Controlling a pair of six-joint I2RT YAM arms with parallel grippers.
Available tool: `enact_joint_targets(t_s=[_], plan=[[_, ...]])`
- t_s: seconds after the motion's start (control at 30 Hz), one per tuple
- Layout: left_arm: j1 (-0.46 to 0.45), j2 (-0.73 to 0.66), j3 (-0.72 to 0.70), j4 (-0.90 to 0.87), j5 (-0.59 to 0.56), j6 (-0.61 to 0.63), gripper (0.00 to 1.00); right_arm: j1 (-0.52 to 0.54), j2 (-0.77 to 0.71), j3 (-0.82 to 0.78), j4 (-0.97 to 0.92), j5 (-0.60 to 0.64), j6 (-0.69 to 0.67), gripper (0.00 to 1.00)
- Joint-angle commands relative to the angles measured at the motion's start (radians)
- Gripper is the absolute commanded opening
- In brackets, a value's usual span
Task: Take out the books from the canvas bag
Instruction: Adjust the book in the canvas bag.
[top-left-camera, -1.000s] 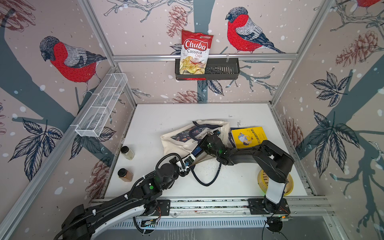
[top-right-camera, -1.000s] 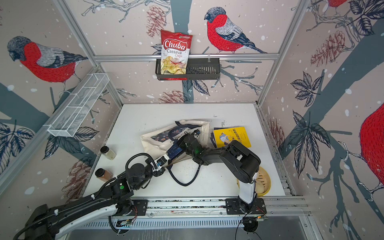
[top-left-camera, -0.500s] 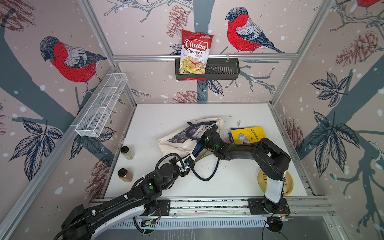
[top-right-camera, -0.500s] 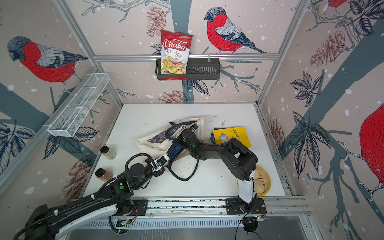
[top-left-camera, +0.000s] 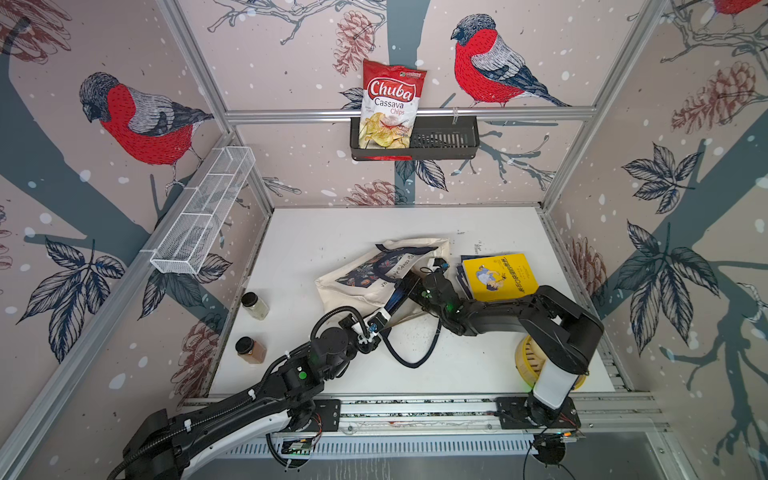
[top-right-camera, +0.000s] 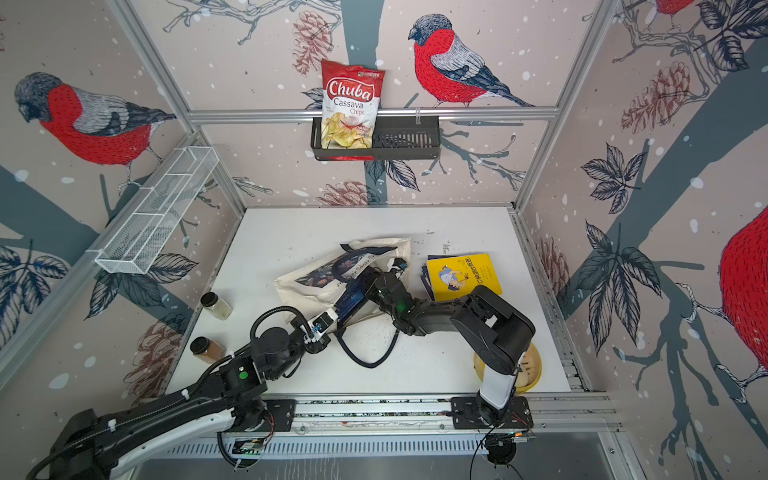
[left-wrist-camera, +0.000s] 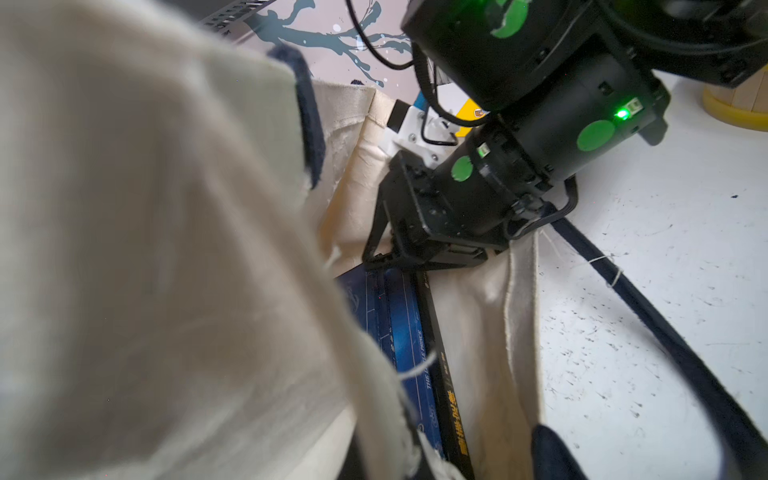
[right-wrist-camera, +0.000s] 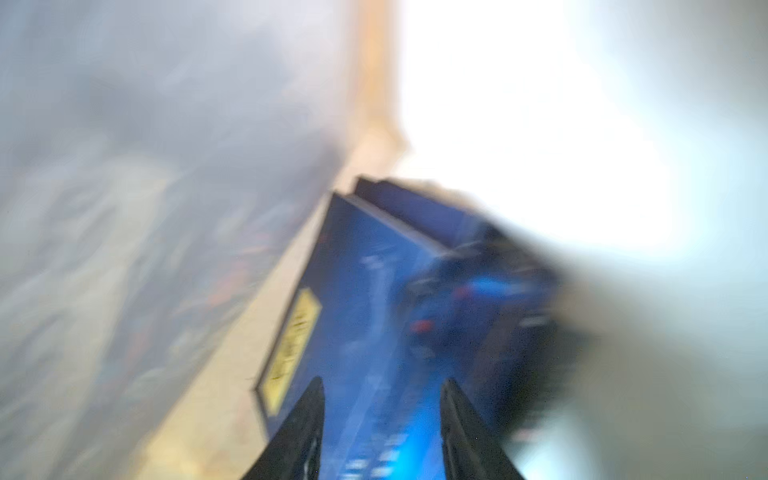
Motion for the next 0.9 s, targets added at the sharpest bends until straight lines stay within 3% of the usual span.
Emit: enact_joint_targets(t_s=[0.0,0.13,0.33,0.43,0.6,0.77,0.8,0.87], plan=[[0.003,0.014,0.012,0.133,-0.051,-0.038,0.0,0.008,-0.036,-0.077,0.022,0.04,-0.018,0.45],[0.02,0.045,0.032,0.138,-0.113,-0.099,0.0,0.067,-0.075,-0.174,0.054,0.087,0.009,0.45],[0.081,0.076,0.041,0.171,-0.193,-0.19,0.0,0.168,-0.051,-0.185,0.086,0.067,0.062,0.45],[0.124,0.145,0.095,0.109,-0.198,-0.296,0.0,0.244,-0.055,-0.147,0.007,0.187,0.049,0.47],[0.126,0.257,0.191,-0.021,-0.189,-0.434,0.0,0.246,-0.099,-0.081,-0.12,0.3,0.008,0.54],[0.126,0.223,0.172,-0.008,-0.17,-0.451,0.0,0.214,-0.104,-0.028,-0.156,0.28,-0.015,0.83],[0.125,0.208,0.144,0.028,-0.15,-0.422,0.0,0.206,-0.104,-0.028,-0.166,0.285,0.015,0.99],[0.125,0.186,0.111,0.068,-0.151,-0.4,0.0,0.196,-0.099,-0.011,-0.21,0.288,0.057,1.0]])
